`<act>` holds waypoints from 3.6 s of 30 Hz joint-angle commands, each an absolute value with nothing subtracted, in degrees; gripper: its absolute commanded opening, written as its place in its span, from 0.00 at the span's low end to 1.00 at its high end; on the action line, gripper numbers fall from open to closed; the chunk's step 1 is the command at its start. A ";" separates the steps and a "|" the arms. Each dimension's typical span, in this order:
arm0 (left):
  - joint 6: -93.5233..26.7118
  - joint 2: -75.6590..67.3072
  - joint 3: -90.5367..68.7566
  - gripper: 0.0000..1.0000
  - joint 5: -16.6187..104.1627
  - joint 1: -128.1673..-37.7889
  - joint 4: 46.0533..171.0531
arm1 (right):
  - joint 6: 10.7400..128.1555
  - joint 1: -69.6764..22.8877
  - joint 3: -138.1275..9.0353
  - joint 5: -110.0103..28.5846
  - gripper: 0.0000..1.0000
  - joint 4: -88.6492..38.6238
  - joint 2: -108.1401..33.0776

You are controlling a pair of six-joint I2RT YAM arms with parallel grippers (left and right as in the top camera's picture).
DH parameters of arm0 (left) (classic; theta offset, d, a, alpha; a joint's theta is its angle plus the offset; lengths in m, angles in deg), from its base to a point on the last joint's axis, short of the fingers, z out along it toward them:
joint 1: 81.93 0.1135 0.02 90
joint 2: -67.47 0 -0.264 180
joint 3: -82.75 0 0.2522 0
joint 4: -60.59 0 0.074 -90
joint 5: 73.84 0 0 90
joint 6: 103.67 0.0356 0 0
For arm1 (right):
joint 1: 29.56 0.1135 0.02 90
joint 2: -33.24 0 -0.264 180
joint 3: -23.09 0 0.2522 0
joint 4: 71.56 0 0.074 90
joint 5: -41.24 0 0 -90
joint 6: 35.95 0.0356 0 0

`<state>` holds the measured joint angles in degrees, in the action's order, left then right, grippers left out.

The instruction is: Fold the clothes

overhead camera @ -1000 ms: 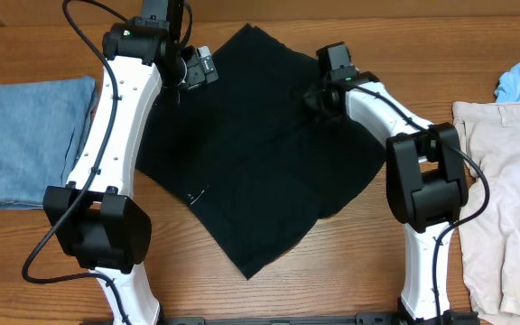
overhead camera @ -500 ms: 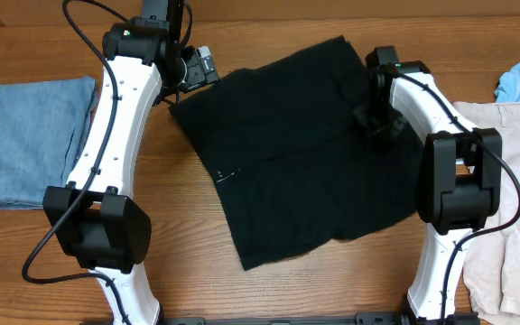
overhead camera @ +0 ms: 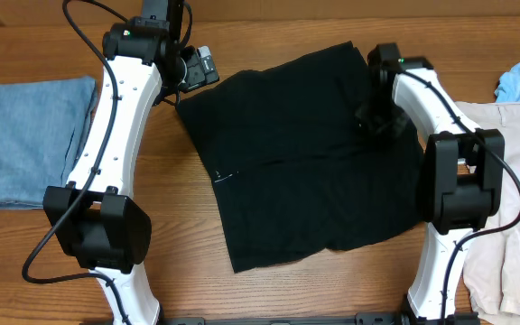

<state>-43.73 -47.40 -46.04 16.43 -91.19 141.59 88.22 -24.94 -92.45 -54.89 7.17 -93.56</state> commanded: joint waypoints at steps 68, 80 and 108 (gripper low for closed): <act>-36.35 -46.65 -16.57 0.04 17.65 -92.43 131.54 | 83.59 -50.05 -127.99 -54.69 1.00 32.72 -91.27; -35.82 -31.92 -42.58 0.68 27.77 -85.87 157.09 | 78.06 -50.05 -128.01 -49.71 1.00 24.22 -91.16; -39.51 -20.97 -8.27 0.89 22.11 -78.20 141.50 | 89.82 -35.51 -40.06 -28.53 0.61 9.66 -49.10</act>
